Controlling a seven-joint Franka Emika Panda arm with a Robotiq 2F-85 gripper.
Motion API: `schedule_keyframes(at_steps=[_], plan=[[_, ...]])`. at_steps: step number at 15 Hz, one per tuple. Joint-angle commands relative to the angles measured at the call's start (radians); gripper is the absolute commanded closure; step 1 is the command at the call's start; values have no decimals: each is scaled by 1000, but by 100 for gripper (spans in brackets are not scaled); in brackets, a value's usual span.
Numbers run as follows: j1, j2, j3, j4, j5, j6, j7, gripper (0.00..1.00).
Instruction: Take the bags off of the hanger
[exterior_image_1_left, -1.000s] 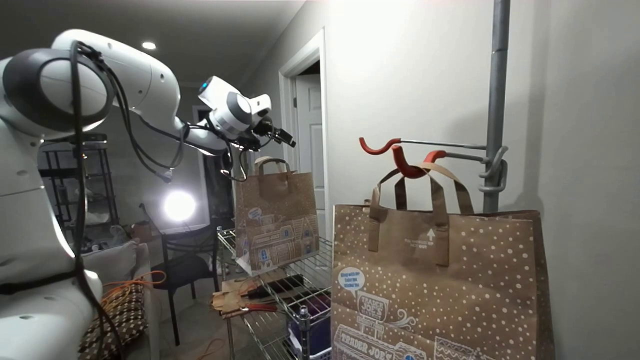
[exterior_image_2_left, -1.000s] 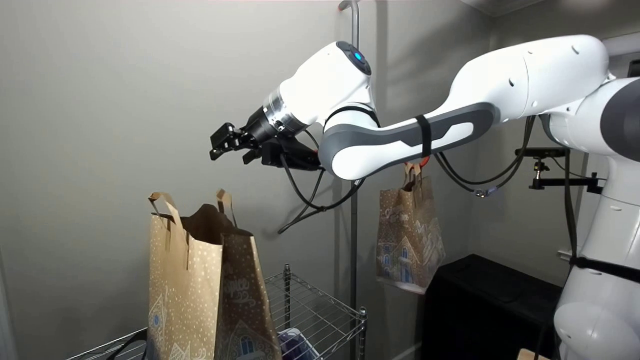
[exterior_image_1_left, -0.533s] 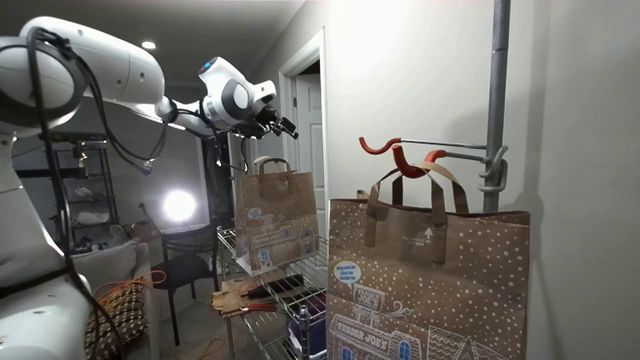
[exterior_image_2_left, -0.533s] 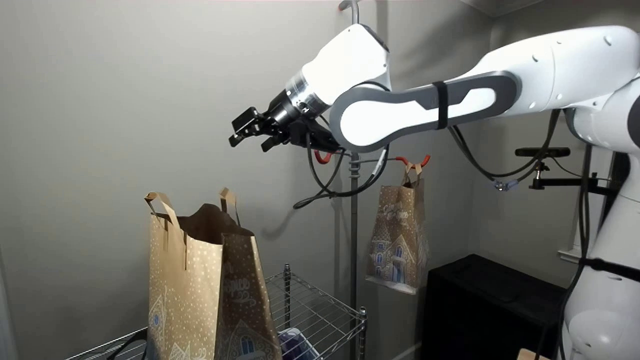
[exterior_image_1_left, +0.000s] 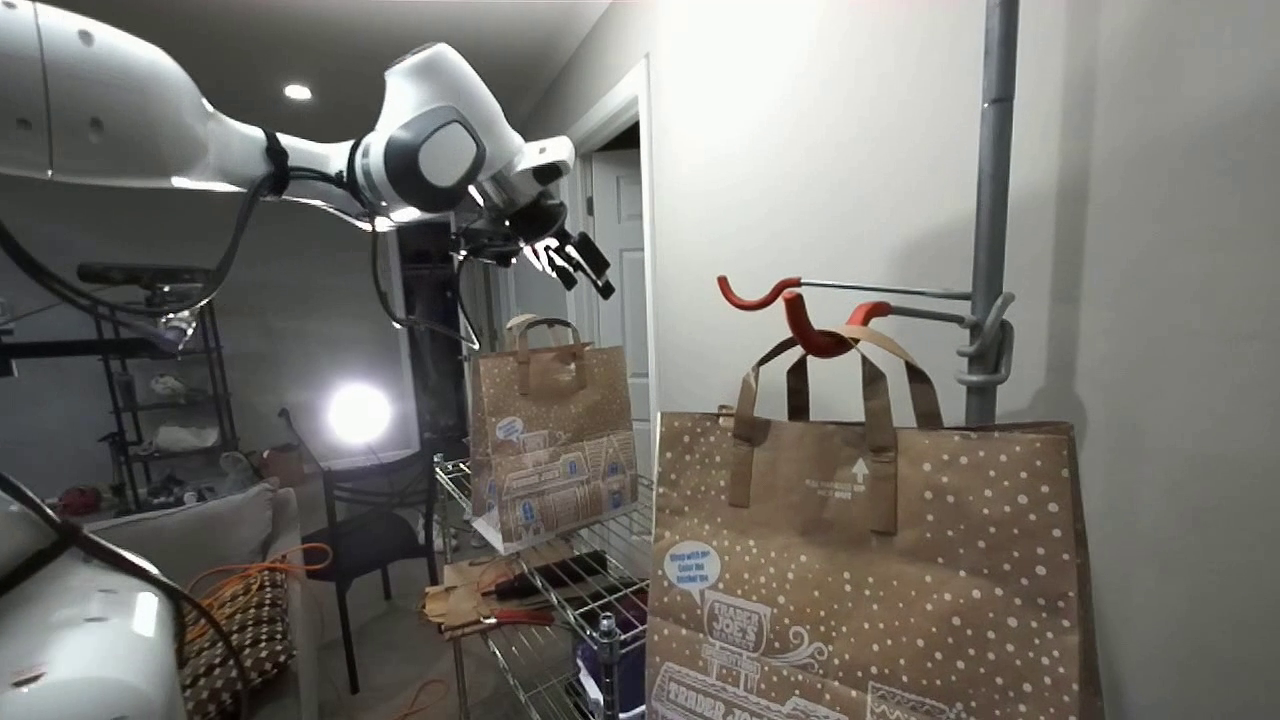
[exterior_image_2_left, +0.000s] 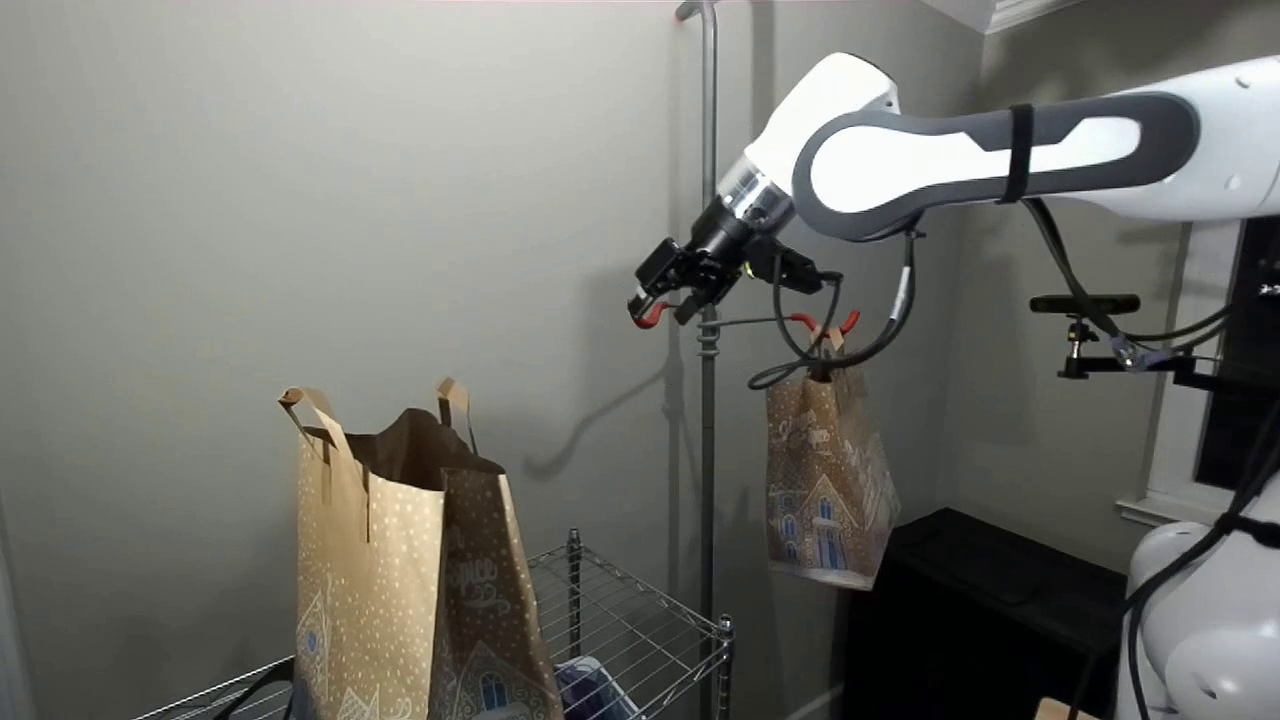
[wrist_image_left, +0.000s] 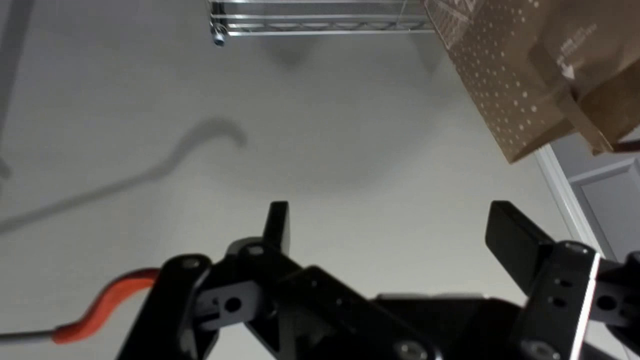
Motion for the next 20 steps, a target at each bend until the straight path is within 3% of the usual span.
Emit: schedule_keyframes(at_steps=[1, 4, 9, 16, 20], plan=[[13, -143, -95, -132, 64, -109, -108, 0], [-11, -223, -161, -185, 63, -214, -167, 0], [-125, -323, -234, -241, 18, -315, -167, 0], [-277, -346, -329, -279, 8, -250, -163, 0], [-329, -312, -378, -298, 31, -156, -143, 0]])
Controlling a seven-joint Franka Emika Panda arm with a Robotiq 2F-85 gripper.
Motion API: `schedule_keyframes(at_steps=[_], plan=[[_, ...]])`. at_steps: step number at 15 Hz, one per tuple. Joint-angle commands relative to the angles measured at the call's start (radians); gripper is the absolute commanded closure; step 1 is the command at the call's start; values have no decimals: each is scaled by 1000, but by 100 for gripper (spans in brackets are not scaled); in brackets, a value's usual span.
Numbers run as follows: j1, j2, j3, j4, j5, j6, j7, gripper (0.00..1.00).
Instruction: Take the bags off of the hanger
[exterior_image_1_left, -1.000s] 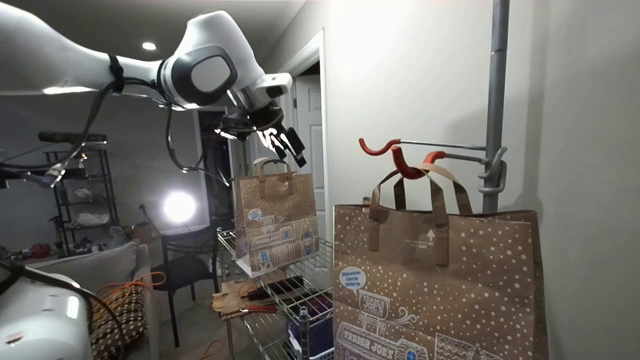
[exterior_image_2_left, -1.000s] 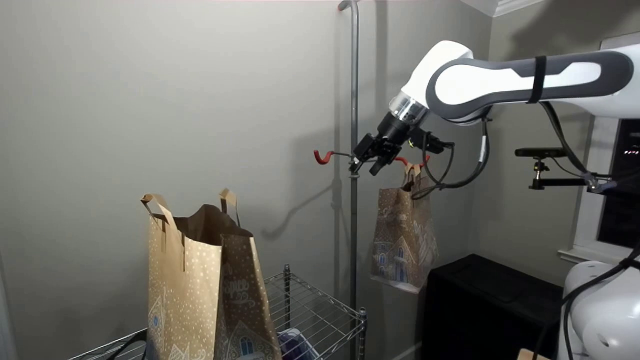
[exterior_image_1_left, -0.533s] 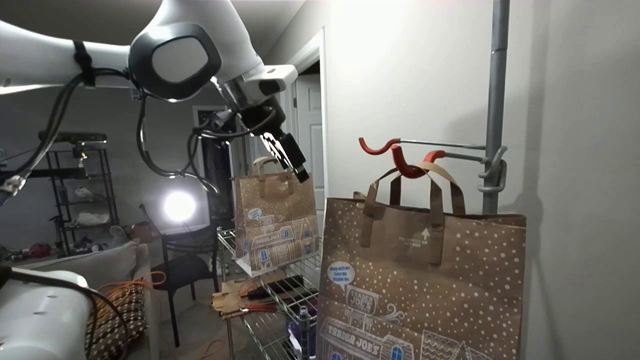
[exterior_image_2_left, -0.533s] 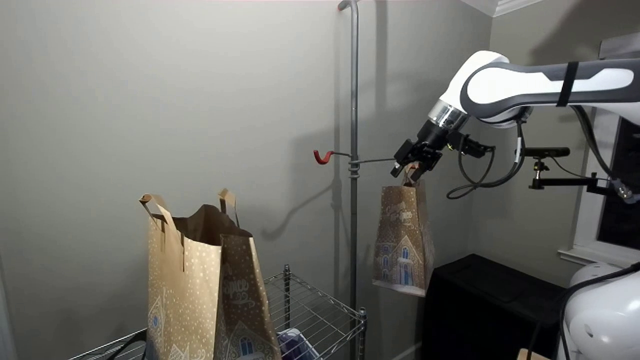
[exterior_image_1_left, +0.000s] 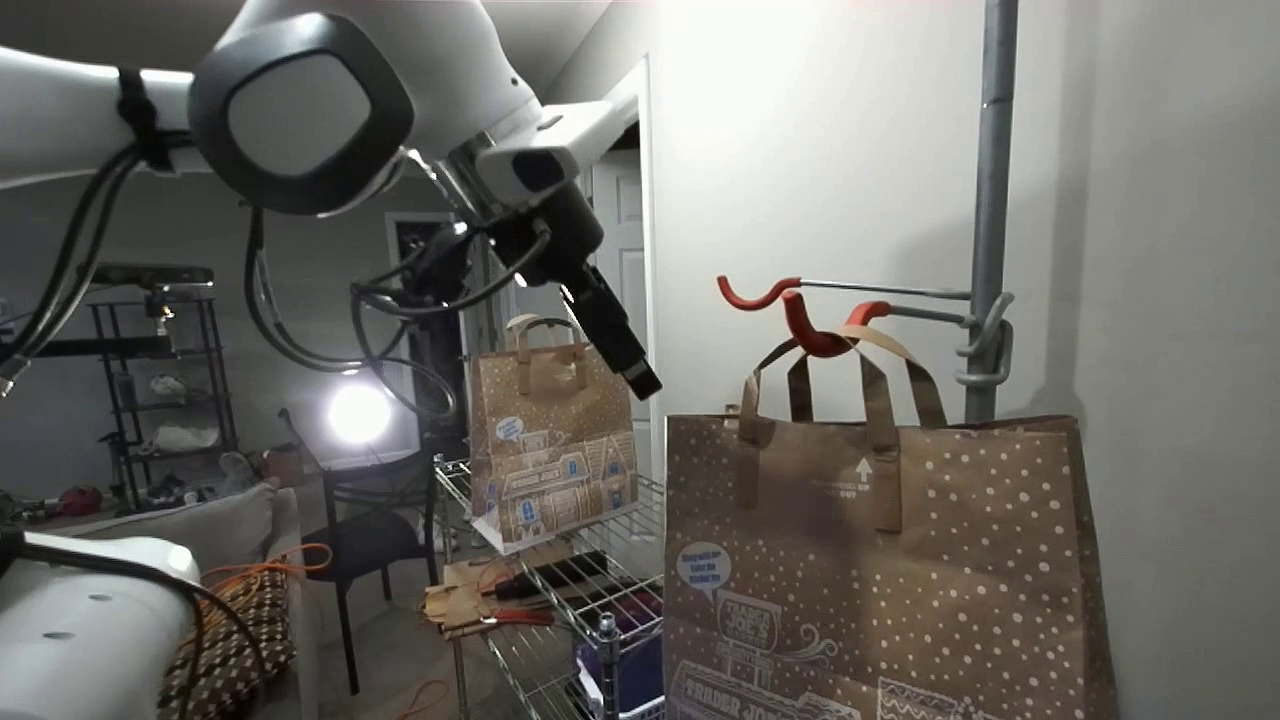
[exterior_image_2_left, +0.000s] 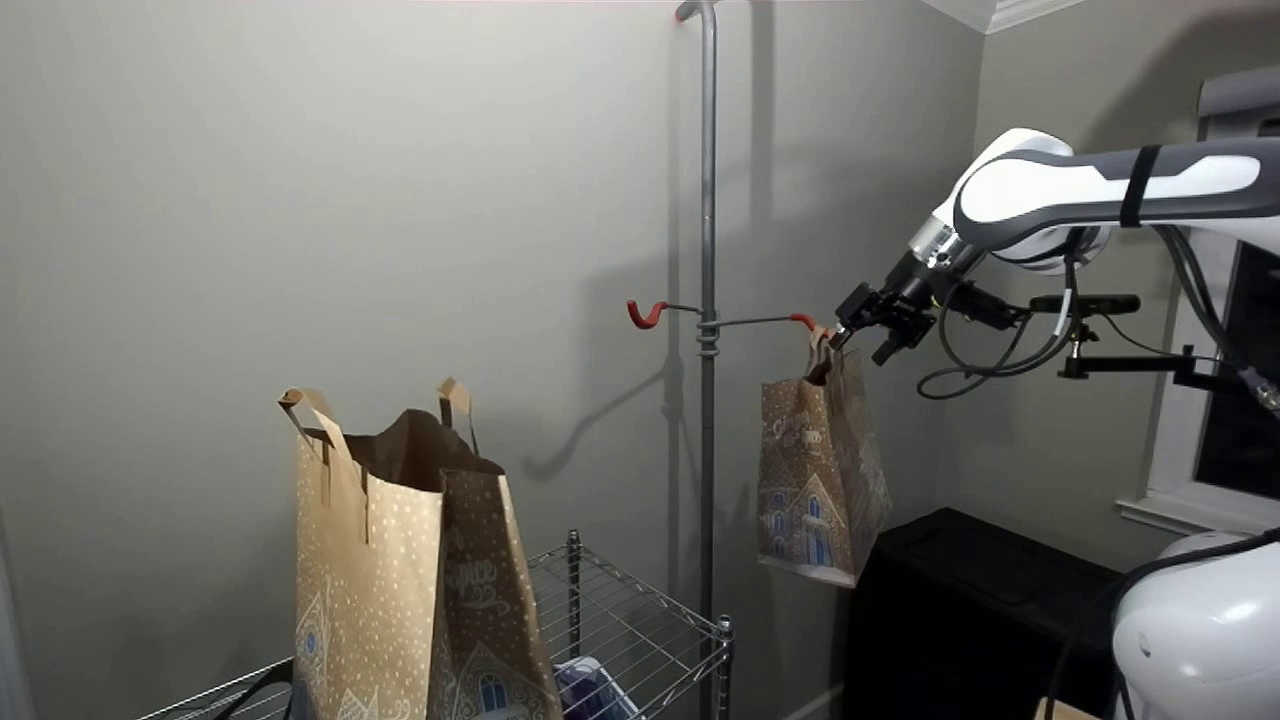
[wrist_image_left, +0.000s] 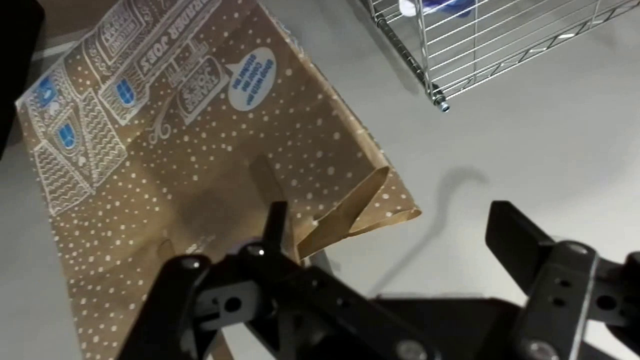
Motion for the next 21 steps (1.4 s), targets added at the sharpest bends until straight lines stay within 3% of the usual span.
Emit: schedule_keyframes(at_steps=[1, 5, 8, 14, 21], plan=[[-61, 34, -13, -30, 2, 119, 21, 0], [-128, 73, 23, -52, 2, 286, 109, 0], [-204, 119, 103, -49, -14, 358, 259, 0], [-332, 123, 297, -49, -53, 368, 552, 0], [-450, 94, 461, -35, -252, 348, 866, 0]])
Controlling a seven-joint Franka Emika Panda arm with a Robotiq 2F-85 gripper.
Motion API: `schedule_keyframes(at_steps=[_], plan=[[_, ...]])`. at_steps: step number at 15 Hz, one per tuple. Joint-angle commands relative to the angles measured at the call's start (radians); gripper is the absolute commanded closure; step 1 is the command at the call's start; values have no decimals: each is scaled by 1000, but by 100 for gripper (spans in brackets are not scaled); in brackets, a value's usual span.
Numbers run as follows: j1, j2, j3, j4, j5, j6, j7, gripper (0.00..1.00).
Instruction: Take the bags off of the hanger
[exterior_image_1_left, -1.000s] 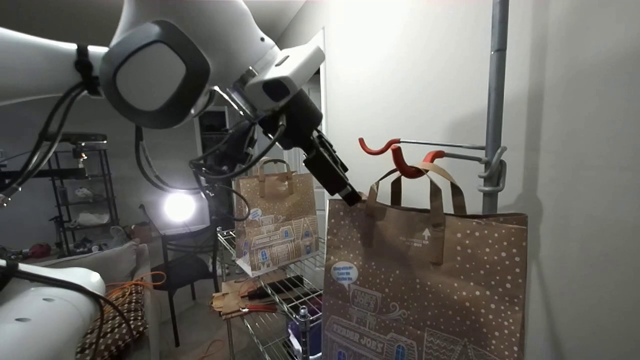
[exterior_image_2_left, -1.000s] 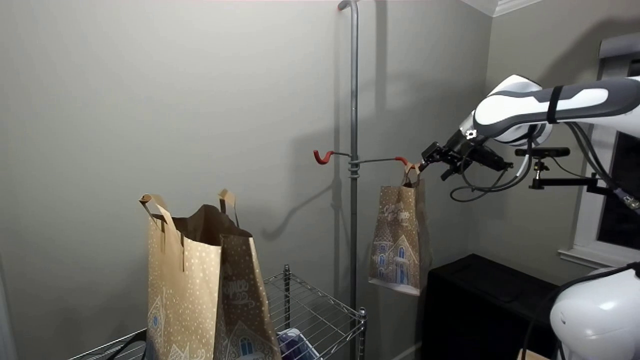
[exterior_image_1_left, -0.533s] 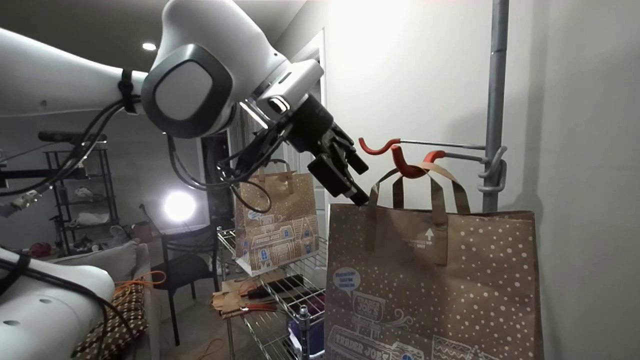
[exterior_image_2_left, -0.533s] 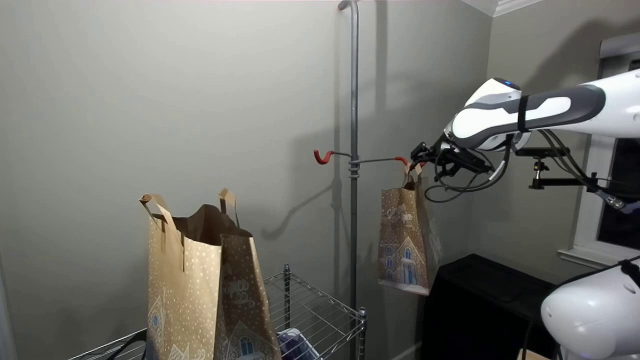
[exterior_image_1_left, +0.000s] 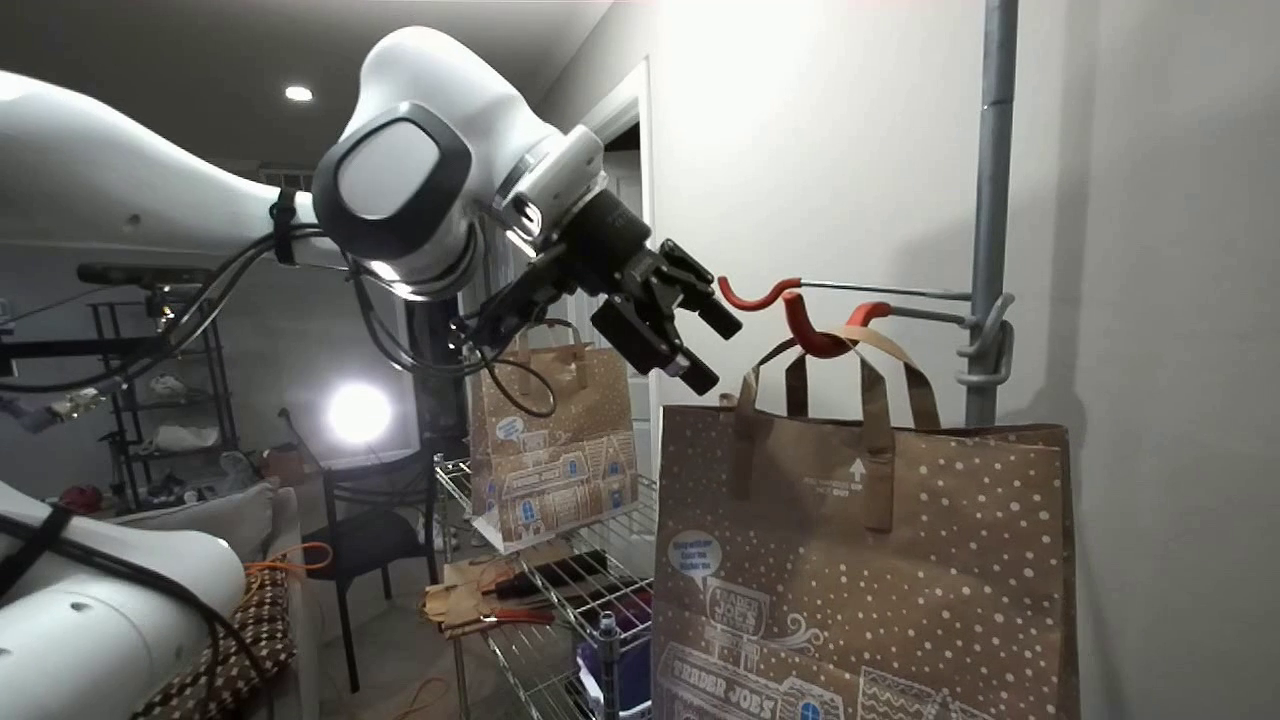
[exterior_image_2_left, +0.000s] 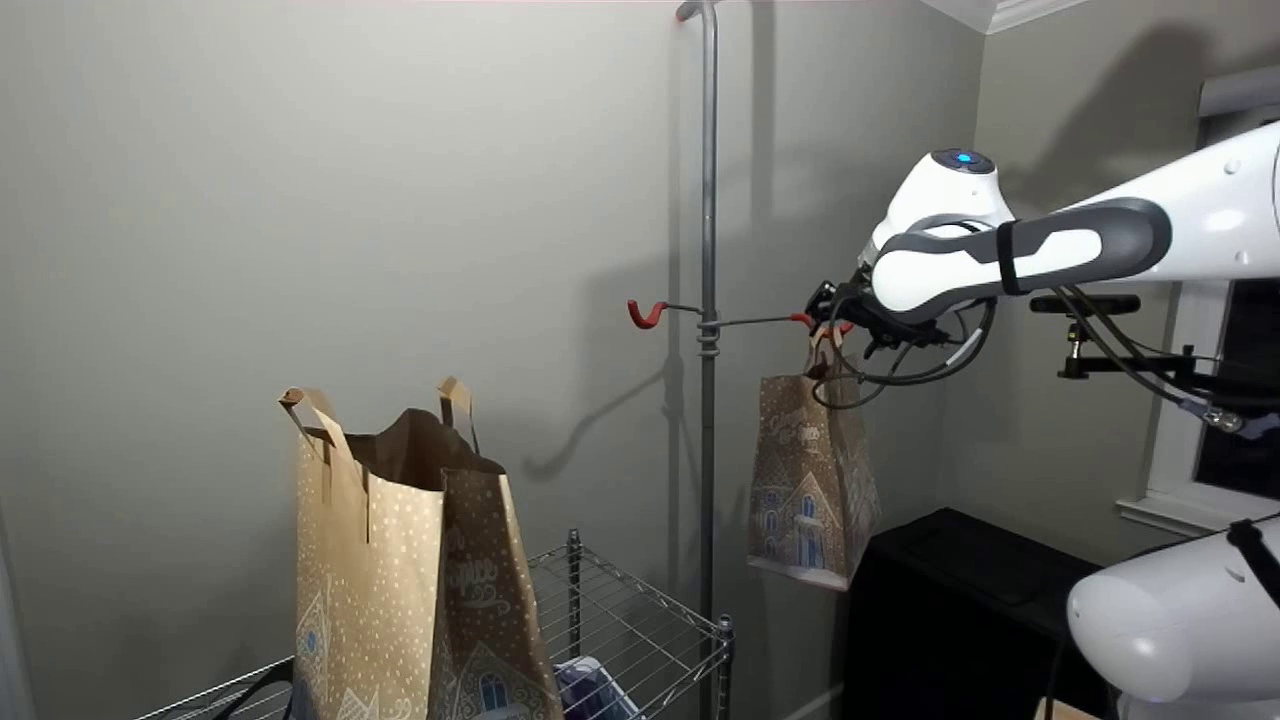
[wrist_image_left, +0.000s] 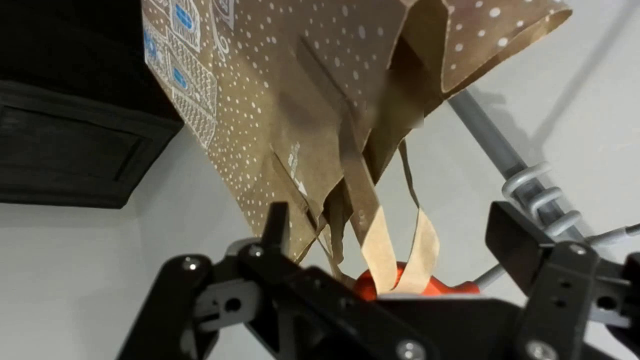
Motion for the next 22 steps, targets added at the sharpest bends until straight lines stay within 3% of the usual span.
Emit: schedule_keyframes(at_steps=[1, 6, 13, 18, 22], plan=[[-44, -7, 69, 8, -92, 10, 134, 0], [-63, 27, 108, 32, -203, 33, 217, 0], [-82, 98, 101, 65, -319, 30, 233, 0], [-121, 178, 98, 103, -387, 60, 322, 0], [-111, 227, 94, 138, -431, 71, 394, 0]])
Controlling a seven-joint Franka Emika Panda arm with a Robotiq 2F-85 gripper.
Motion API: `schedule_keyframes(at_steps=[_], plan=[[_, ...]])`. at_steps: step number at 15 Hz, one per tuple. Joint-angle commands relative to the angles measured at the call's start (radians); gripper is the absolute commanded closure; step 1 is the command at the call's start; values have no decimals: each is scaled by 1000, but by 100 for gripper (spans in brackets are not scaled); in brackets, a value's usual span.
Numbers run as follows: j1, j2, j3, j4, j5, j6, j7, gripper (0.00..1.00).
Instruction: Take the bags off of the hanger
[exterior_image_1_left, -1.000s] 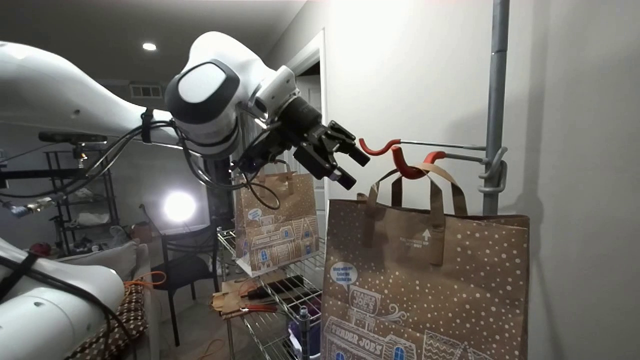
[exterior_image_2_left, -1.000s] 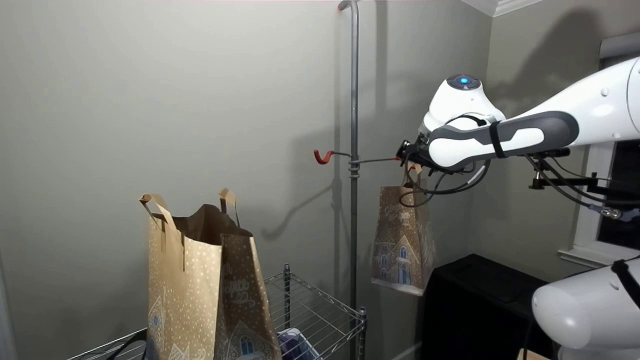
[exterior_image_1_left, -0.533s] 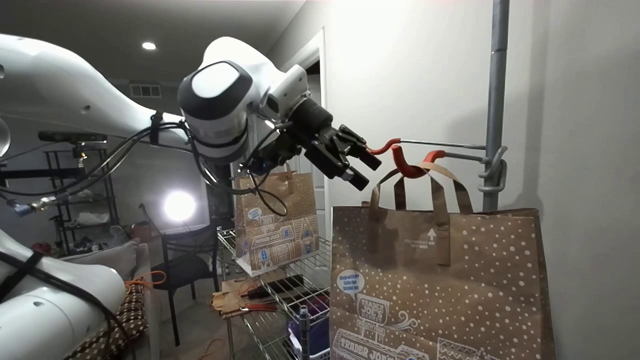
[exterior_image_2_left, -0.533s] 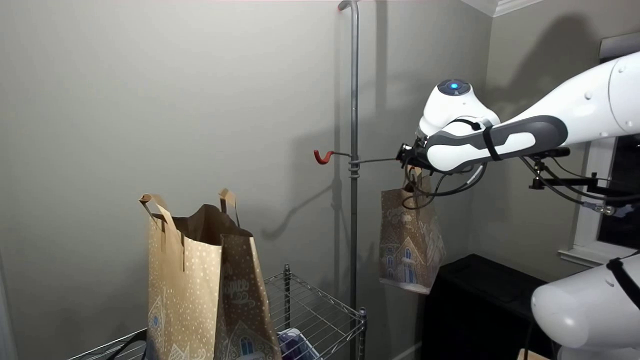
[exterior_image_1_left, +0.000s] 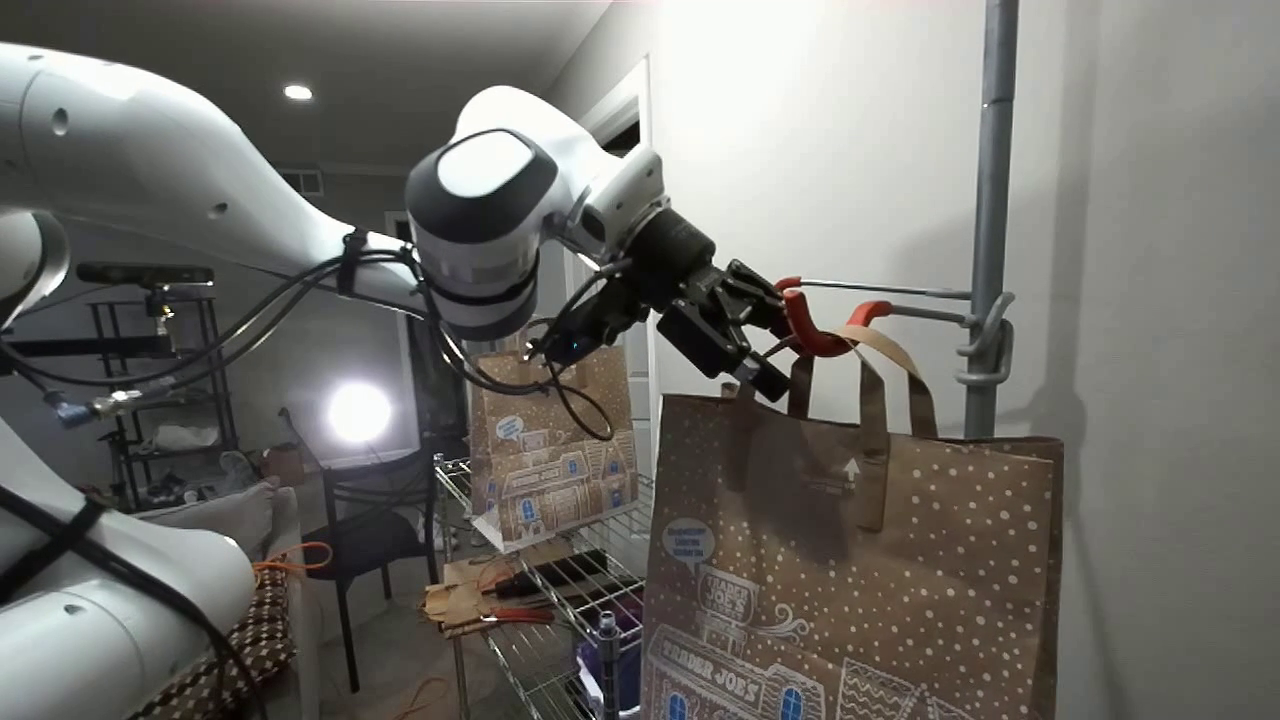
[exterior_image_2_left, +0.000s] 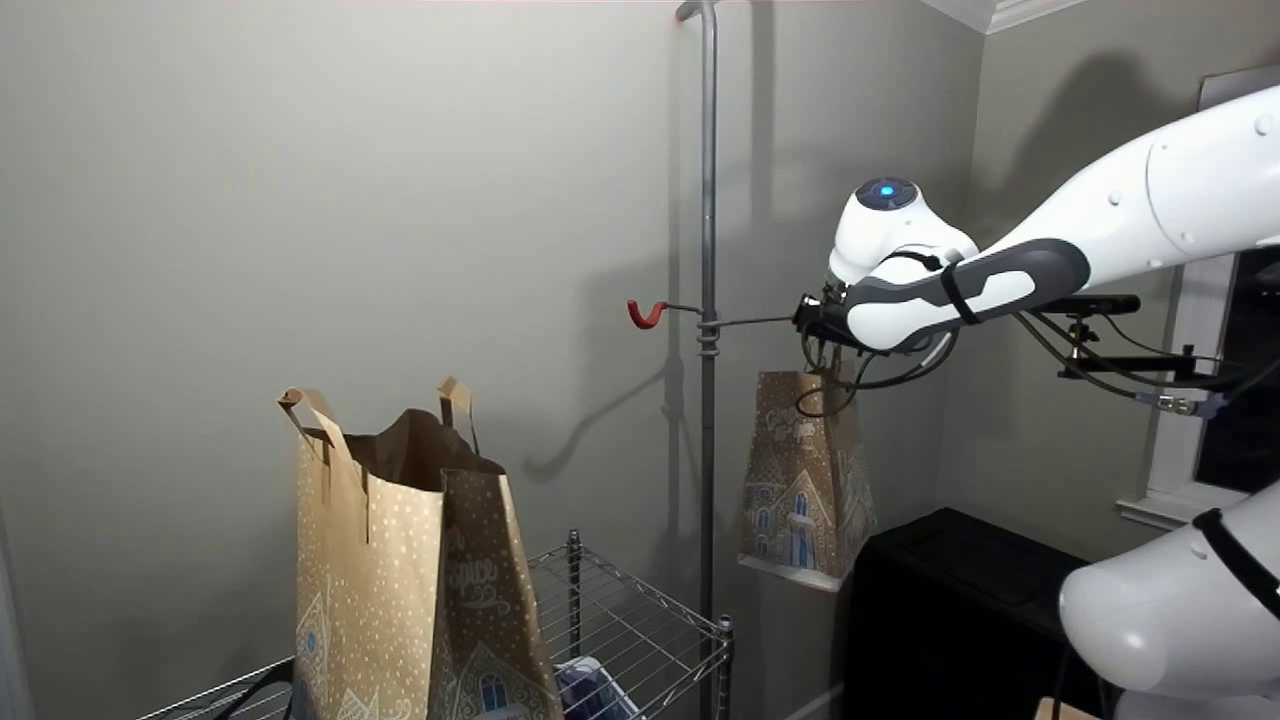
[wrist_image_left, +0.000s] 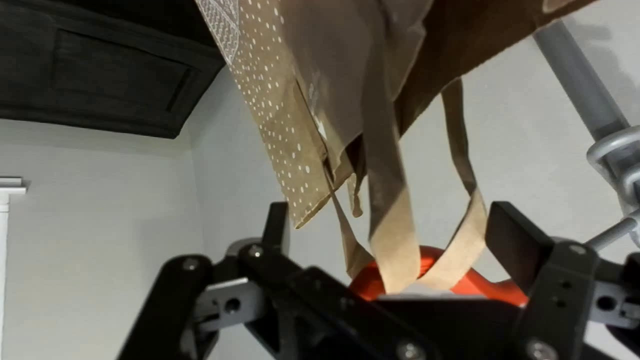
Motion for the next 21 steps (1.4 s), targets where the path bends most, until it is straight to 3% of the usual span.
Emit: schedule_keyframes(at_steps=[1, 7, 8, 10, 20, 21], plan=[[9, 57, -5, 41, -58, 35, 89, 0], [28, 87, -9, 77, -119, 19, 157, 2], [34, 91, -13, 79, -134, 16, 167, 26], [47, 97, -17, 81, -161, 13, 189, 31], [159, 96, -88, 83, -257, -19, 245, 96], [173, 92, -97, 83, -259, -29, 245, 96]])
